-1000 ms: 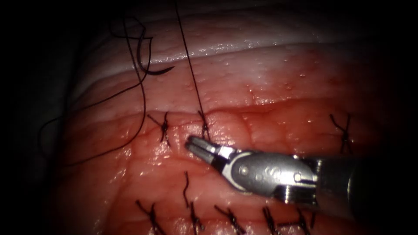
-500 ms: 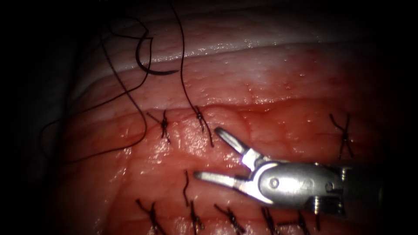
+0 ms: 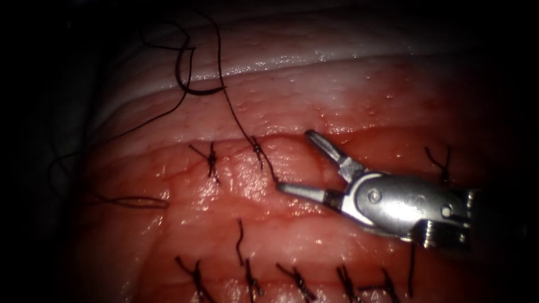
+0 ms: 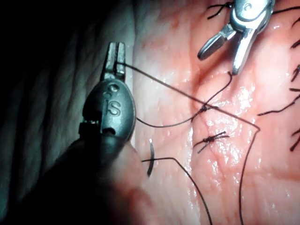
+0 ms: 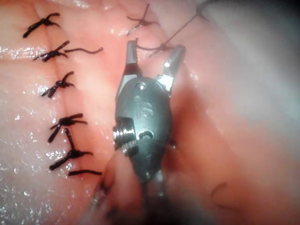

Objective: Wound Closure

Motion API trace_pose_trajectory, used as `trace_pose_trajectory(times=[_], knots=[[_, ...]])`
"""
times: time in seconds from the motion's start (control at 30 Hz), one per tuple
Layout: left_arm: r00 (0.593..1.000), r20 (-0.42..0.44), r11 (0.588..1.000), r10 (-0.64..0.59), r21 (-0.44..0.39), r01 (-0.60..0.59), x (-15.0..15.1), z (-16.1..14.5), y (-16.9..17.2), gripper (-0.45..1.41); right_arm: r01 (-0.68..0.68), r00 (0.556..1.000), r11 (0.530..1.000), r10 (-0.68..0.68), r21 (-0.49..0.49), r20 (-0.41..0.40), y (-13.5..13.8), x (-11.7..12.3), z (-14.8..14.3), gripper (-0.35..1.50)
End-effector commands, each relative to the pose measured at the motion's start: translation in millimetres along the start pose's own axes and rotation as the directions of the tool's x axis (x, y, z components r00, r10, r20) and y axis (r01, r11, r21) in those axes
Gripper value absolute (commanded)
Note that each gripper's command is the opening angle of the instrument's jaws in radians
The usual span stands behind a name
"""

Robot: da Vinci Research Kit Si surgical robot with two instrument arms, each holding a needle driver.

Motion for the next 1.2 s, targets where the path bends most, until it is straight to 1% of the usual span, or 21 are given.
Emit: trace_pose_trajectory(times=[0.03, 0.1, 0.23, 0.27, 0.3, 0.33, 0.4, 0.43, 0.47, 0.5, 0.57, 0.6, 0.63, 0.67, 0.73, 0.83, 0.9, 0.97, 1.0, 1.03, 1.2], knots=[[1.0, -0.005, 1.0, 0.008, -0.002, -0.008, 0.6, 0.5, -0.1, -0.45, -0.022, 1.0, 1.0, 0.022, -0.004, 0.002, 0.2, 0.6, 1.1, 0.49], [1.0, -0.015, 1.0, 0.019, -0.006, -0.019, 2.8, 0.5, 0.2, -0.45, -0.048, 0.999, 0.999, 0.048, -0.013, 0.013, 0.7, 1.4, 1.6, 0.39], [0.999, -0.021, 1.0, 0.028, -0.006, -0.029, 4.5, 0.6, 0.7, -0.45, -0.074, 0.996, 0.997, 0.073, 0.015, 0.043, 0.9, 1.9, 2.6, 0.39], [0.999, -0.022, 1.0, 0.028, -0.006, -0.028, 4.8, 0.7, 0.8, -0.45, -0.079, 0.996, 0.997, 0.078, 0.025, 0.052, 0.9, 1.9, 2.8, 0.42], [0.999, -0.025, 0.999, 0.033, -0.006, -0.033, 5.5, 0.8, 0.9, -0.45, -0.08, 0.994, 0.995, 0.074, 0.063, 0.084, 1.2, 2.0, 3.2, 0.49], [0.999, -0.026, 0.999, 0.032, -0.006, -0.033, 5.7, 0.8, 1.0, -0.45, -0.081, 0.993, 0.994, 0.074, 0.073, 0.094, 1.4, 2.0, 3.3, 0.51], [0.999, -0.031, 0.999, 0.038, -0.007, -0.038, 6.3, 0.9, 1.2, -0.45, -0.089, 0.992, 0.992, 0.08, 0.087, 0.1, 2.2, 2.7, 3.4, 0.67], [0.999, -0.032, 0.999, 0.044, -0.007, -0.044, 6.5, 0.9, 1.2, -0.45, -0.094, 0.991, 0.991, 0.084, 0.093, 0.107, 2.8, 3.2, 3.2, 0.69], [0.998, -0.033, 0.999, 0.044, -0.008, -0.044, 6.6, 0.9, 1.3, -0.45, -0.099, 0.991, 0.991, 0.089, 0.092, 0.103, 3.2, 3.6, 3.1, 0.59], [0.998, -0.034, 0.999, 0.043, -0.011, -0.044, 6.7, 0.9, 1.3, -0.45, -0.103, 0.991, 0.991, 0.094, 0.09, 0.095, 3.5, 3.9, 3.0, 0.57], [0.998, -0.036, 0.999, 0.043, -0.012, -0.043, 6.9, 0.9, 1.3, -0.45, -0.111, 0.99, 0.99, 0.102, 0.092, 0.095, 4.0, 4.6, 3.0, 0.62], [0.998, -0.038, 0.999, 0.042, -0.012, -0.042, 7.1, 0.9, 1.3, -0.45, -0.117, 0.989, 0.989, 0.107, 0.093, 0.1, 4.4, 5.2, 3.1, 0.59], [0.998, -0.039, 0.999, 0.042, -0.012, -0.042, 7.3, 1.0, 1.4, -0.45, -0.119, 0.989, 0.989, 0.11, 0.091, 0.098, 4.4, 5.4, 3.4, 0.64], [0.998, -0.04, 0.999, 0.042, -0.011, -0.043, 7.6, 1.1, 1.5, -0.45, -0.119, 0.99, 0.988, 0.111, 0.094, 0.09, 4.1, 5.3, 3.9, 0.89], [0.998, -0.041, 0.999, 0.048, -0.01, -0.048, 8.1, 1.2, 1.6, -0.45, -0.118, 0.99, 0.986, 0.107, 0.116, 0.096, 3.6, 5.0, 4.6, 0.93], [0.998, -0.041, 0.999, 0.053, -0.007, -0.054, 8.7, 1.7, 1.8, -0.45, -0.109, 0.988, 0.978, 0.086, 0.18, 0.128, 2.3, 3.6, 6.2, 0.89], [0.998, -0.04, 0.998, 0.053, -0.012, -0.054, 8.8, 1.8, 1.9, -0.45, -0.098, 0.989, 0.974, 0.072, 0.206, 0.132, 1.4, 2.7, 6.9, 0.96], [0.997, -0.042, 0.998, 0.06, -0.012, -0.06, 8.7, 1.9, 1.9, -0.45, -0.084, 0.989, 0.969, 0.051, 0.232, 0.142, 0.0, 1.4, 7.5, 0.96], [0.997, -0.043, 0.998, 0.06, -0.013, -0.061, 8.6, 1.8, 1.9, -0.45, -0.08, 0.989, 0.968, 0.048, 0.237, 0.14, -0.3, 1.2, 7.6, 0.91], [0.997, -0.044, 0.998, 0.061, -0.013, -0.062, 8.6, 1.8, 1.9, -0.45, -0.075, 0.99, 0.967, 0.043, 0.245, 0.132, -1.0, 0.8, 8.0, 0.79], [0.997, -0.045, 0.998, 0.063, -0.013, -0.064, 8.9, 1.8, 2.3, -0.45, -0.036, 0.993, 0.971, 0.008, 0.236, 0.116, -2.3, 0.6, 9.7, 0.84]])
